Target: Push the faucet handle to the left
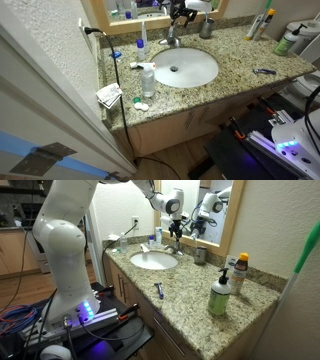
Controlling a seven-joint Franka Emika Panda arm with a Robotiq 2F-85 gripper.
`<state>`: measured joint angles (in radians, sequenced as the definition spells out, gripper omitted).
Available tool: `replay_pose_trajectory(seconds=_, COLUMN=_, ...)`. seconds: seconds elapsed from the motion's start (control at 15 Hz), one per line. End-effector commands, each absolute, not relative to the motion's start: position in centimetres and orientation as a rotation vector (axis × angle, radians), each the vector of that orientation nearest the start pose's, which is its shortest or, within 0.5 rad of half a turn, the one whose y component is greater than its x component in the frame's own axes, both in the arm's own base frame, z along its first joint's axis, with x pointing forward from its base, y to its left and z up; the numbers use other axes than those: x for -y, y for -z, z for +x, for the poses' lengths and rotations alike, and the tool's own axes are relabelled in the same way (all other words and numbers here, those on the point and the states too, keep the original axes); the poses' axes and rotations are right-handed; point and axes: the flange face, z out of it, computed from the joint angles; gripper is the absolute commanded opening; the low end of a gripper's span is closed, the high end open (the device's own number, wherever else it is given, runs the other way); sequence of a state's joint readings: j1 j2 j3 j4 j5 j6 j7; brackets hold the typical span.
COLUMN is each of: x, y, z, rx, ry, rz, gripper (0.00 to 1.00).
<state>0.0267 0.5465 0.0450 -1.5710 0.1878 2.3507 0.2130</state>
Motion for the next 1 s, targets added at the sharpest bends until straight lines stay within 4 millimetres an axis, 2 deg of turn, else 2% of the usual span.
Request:
replay_pose_trajectory(seconds=0.0, x=-4.8, y=-35.3, z=70.9, rx=-0.385, ry=0.308, rz=-2.914, gripper=0.6)
replay_pose_trajectory(seconds=0.33, x=-5.2, y=-36.2, z=70.7, rx=-0.361, ry=0.334, rz=-2.924, gripper=0.24)
replay_pose_trajectory(seconds=0.53, x=-6.3, y=-36.7, z=70.3, rx=-0.312, ry=0.343, rz=-2.943, gripper=0.05)
replay_pose_trajectory(seconds=0.93, x=-8.8, y=-36.9, z=69.4, rx=-0.225, ry=0.326, rz=-2.954, gripper=0.07)
